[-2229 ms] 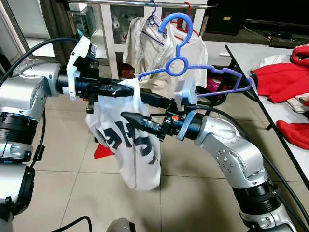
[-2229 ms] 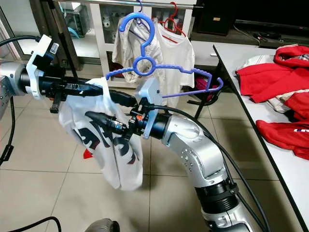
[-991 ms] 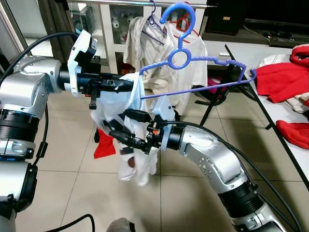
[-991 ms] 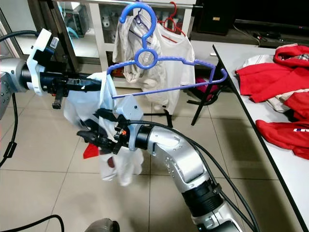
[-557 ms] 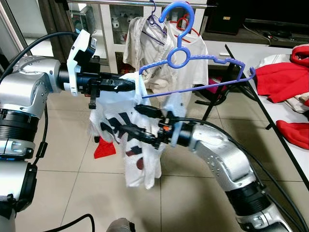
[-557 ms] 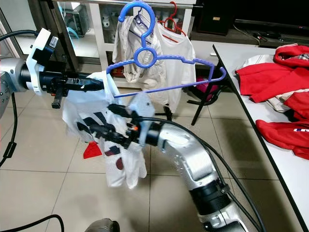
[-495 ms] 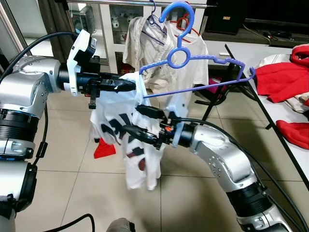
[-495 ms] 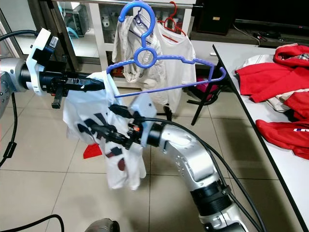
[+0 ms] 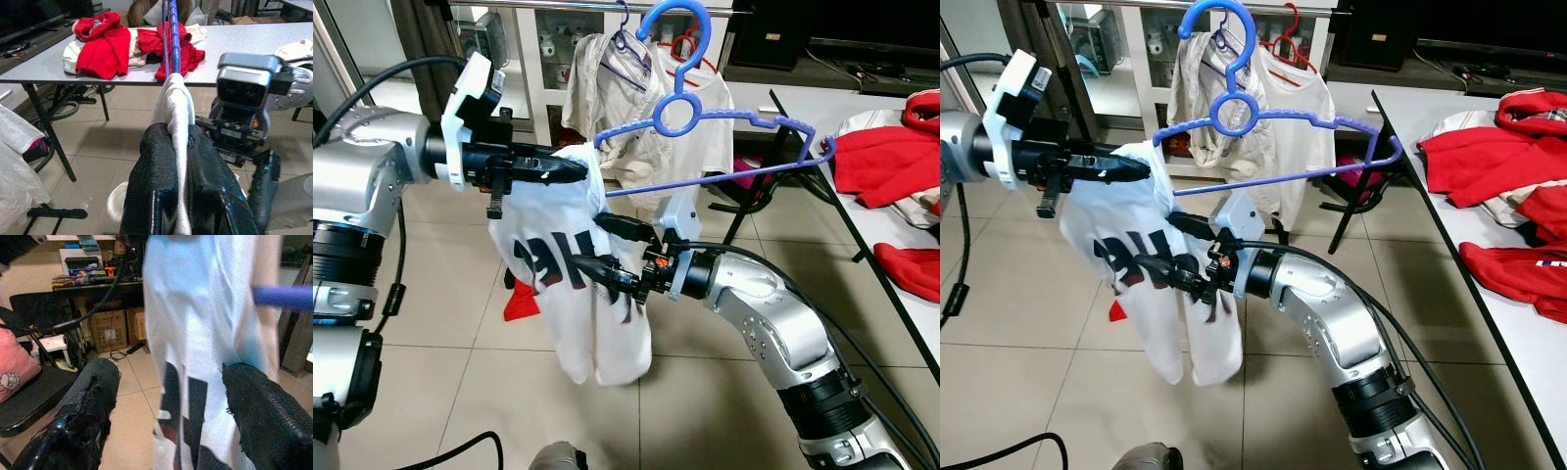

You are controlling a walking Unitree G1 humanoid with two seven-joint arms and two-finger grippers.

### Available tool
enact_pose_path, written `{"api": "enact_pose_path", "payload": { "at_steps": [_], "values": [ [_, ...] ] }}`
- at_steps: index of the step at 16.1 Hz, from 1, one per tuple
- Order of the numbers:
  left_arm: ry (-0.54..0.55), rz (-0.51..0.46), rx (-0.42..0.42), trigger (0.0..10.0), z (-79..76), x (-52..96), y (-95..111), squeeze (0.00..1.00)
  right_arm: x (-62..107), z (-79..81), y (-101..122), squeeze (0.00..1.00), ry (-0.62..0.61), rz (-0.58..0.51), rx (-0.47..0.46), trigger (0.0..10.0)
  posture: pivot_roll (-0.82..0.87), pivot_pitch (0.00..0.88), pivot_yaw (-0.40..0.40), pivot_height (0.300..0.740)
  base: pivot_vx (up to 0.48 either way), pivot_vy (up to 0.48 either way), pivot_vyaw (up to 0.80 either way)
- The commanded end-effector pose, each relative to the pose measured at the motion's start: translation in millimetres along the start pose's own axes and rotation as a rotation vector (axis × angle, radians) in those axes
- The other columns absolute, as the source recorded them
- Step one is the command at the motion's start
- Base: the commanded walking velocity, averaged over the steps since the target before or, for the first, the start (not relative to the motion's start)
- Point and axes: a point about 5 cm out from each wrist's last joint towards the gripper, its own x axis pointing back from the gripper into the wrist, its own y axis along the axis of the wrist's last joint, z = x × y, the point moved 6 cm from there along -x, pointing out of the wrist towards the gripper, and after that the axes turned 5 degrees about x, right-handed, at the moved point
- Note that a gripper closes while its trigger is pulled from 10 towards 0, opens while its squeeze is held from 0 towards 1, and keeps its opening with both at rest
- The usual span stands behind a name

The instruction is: Hang hanger

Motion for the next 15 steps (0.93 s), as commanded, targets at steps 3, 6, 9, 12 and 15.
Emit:
{"api": "enact_pose_path", "payload": {
  "at_steps": [3, 6, 9, 12, 15],
  "values": [
    [-0.008, -0.022, -0.033, 0.0, -3.5, 4.9, 10.2, 0.0, 10.4, -8.8, 1.0, 0.0, -0.025, -0.019, -0.008, 10.0, 0.05, 0.0, 0.013, 0.74, 0.0, 0.0, 0.0],
    [-0.01, -0.011, -0.026, 0.0, -4.8, 6.7, 7.2, 0.0, 21.9, -12.7, 0.1, 0.0, -0.018, -0.011, -0.001, 10.0, 0.05, 0.0, 0.015, 0.74, 0.0, 0.0, 0.0],
    [-0.018, -0.005, -0.019, 0.0, -6.2, 7.6, 5.9, 0.0, 32.5, -25.1, -4.3, 0.0, -0.075, 0.013, 0.007, 10.0, 0.05, 0.0, 0.017, 0.74, 0.0, 0.0, 0.0],
    [-0.023, -0.005, -0.017, 0.0, -7.0, 7.4, 6.1, 0.0, 32.3, -34.3, -9.6, 0.0, -0.132, 0.036, 0.015, 10.0, 0.05, 0.0, 0.016, 0.74, 0.0, 0.0, 0.0],
    [-0.034, -0.011, -0.014, 0.0, -8.8, 5.6, 7.2, 0.0, 23.4, -33.1, -12.2, 0.0, -0.14, 0.032, 0.019, 10.0, 0.06, 0.003, 0.015, 0.74, 0.0, 0.0, 0.0]
  ]
}}
